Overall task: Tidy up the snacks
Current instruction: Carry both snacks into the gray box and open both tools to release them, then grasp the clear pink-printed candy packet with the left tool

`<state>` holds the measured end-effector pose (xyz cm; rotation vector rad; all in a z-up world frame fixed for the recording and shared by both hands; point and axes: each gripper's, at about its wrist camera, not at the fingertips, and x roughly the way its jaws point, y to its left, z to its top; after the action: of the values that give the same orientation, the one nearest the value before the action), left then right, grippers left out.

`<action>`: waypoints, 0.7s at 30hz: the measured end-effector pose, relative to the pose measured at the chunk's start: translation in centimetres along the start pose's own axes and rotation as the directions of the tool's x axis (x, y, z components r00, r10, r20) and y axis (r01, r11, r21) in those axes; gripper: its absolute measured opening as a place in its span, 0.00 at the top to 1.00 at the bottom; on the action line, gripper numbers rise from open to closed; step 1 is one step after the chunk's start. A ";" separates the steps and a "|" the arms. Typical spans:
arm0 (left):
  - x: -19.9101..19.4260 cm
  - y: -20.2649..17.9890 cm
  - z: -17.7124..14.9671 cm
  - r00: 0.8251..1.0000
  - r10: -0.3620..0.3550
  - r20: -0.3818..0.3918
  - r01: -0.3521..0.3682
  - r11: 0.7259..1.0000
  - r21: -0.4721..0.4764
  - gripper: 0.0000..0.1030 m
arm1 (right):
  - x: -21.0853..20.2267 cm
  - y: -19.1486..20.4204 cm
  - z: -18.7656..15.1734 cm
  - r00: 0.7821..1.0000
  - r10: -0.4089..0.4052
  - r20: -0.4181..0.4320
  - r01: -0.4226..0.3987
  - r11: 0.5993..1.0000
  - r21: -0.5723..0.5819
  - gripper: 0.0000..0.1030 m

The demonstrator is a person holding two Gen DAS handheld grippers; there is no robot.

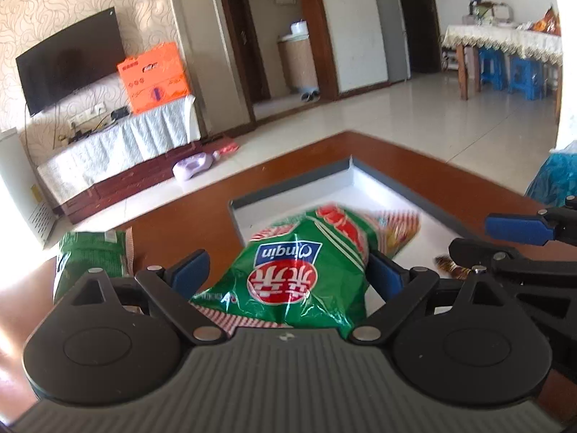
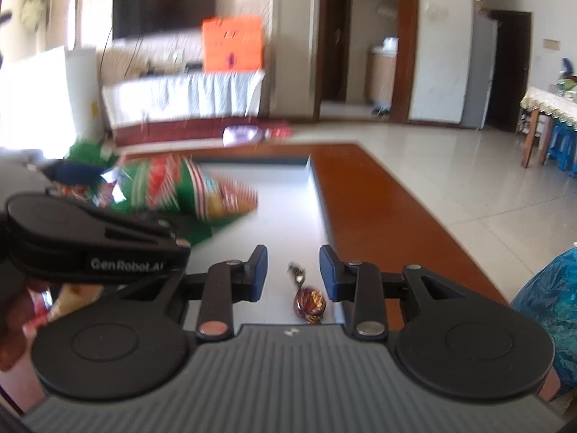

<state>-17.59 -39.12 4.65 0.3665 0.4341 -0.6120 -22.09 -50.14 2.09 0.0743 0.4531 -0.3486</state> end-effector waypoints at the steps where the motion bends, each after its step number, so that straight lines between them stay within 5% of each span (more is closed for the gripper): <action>1: -0.3 0.1 0.1 1.000 -0.014 0.017 0.014 1.000 -0.013 0.06 | -0.5 -0.2 0.1 1.000 -0.009 0.019 0.008 1.000 0.018 0.66; 6: 0.0 0.1 0.5 0.999 -0.044 0.010 0.045 0.998 -0.036 0.01 | -1.7 -0.8 0.0 0.997 -0.035 0.071 0.029 0.996 0.085 0.66; 10: -0.2 -1.1 0.1 1.000 -0.009 0.020 0.008 1.000 0.030 0.01 | -1.8 -0.4 0.2 0.995 -0.066 0.077 0.060 0.996 0.073 0.66; 15: -2.4 0.0 -0.9 0.999 0.020 0.030 -0.020 0.999 -0.028 0.01 | -2.6 -1.2 0.1 0.988 -0.086 0.126 0.074 0.993 0.097 0.65; 21: -6.7 4.3 -3.4 0.997 0.073 0.012 -0.071 0.990 -0.123 0.01 | -4.3 -0.7 0.1 0.984 0.008 0.180 -0.029 0.993 0.117 0.65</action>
<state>-20.85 -31.19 5.89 0.2588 0.4387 -0.5152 -25.89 -49.46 4.12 0.1617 0.2527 -0.3602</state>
